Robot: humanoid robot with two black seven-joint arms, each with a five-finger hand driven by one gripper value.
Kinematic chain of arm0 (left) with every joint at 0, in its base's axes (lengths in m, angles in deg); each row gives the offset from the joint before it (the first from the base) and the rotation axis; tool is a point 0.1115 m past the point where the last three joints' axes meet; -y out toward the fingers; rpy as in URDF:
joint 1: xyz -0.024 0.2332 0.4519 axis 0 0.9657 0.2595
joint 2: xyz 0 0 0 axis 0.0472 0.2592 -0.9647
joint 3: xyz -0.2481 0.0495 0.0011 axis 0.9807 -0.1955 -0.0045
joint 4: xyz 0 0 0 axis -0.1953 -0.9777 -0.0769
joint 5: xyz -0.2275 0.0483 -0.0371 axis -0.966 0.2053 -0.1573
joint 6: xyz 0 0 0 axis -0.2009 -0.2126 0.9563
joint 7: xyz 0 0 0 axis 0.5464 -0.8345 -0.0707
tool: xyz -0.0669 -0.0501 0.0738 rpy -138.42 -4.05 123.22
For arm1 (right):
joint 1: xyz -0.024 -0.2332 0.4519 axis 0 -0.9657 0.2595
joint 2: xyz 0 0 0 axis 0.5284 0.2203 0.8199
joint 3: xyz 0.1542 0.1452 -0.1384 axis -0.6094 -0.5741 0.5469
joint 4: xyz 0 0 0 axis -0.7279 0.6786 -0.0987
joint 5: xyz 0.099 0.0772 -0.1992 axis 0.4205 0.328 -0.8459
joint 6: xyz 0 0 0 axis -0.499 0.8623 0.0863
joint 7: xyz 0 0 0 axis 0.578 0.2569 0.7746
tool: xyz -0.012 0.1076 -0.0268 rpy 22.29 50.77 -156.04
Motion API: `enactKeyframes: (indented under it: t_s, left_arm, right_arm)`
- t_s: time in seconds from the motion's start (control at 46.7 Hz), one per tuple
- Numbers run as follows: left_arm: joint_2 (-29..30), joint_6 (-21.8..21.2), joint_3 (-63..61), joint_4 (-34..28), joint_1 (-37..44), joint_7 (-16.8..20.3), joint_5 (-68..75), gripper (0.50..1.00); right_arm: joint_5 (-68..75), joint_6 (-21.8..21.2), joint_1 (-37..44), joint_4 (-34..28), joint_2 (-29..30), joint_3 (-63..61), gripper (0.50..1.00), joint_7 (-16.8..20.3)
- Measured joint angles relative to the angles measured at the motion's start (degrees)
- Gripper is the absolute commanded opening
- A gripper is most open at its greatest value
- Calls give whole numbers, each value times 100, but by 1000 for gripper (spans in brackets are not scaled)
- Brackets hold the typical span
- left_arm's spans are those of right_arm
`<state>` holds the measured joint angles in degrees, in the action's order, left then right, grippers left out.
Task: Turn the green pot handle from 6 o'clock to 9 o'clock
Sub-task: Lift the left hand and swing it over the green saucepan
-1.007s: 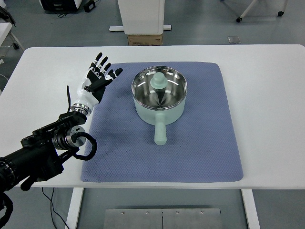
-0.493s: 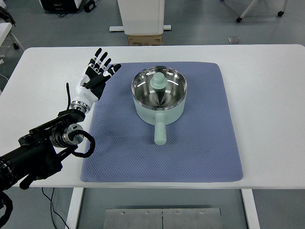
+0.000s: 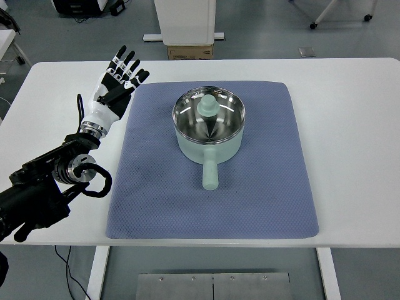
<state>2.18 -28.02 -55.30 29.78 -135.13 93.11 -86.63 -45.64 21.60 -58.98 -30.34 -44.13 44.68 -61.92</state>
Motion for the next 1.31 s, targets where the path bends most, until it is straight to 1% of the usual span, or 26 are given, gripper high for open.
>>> enactKeyframes:
  t_s: [0.321,0.536,0.814,0.985,1.135,1.307]
  left_arm:
    - [84,307,202,80,-205,0,401,1000]
    - [104,328,297,141,-344,0,674,1000]
    - [135,256,745,784,-345,-1,1503,1000]
    - [229,83,769,1106,-332,-1,1816,1000]
    - [263,14,753,1357,-317,-1,1962,1000]
    - [391,-118,742,1780,-305,0,2309,1000]
  right_arm:
    - [0,0,-1,1,0,0,1000,2]
    - [0,0,-1,0,0,0,1000,0]
    - [0,0,0,0,0,0,1000,1]
    - [0,0,0,1,0,0,1000,2]
    - [0,0,-1,1,0,0,1000,2]
    - [0,0,0,1,0,0,1000,1]
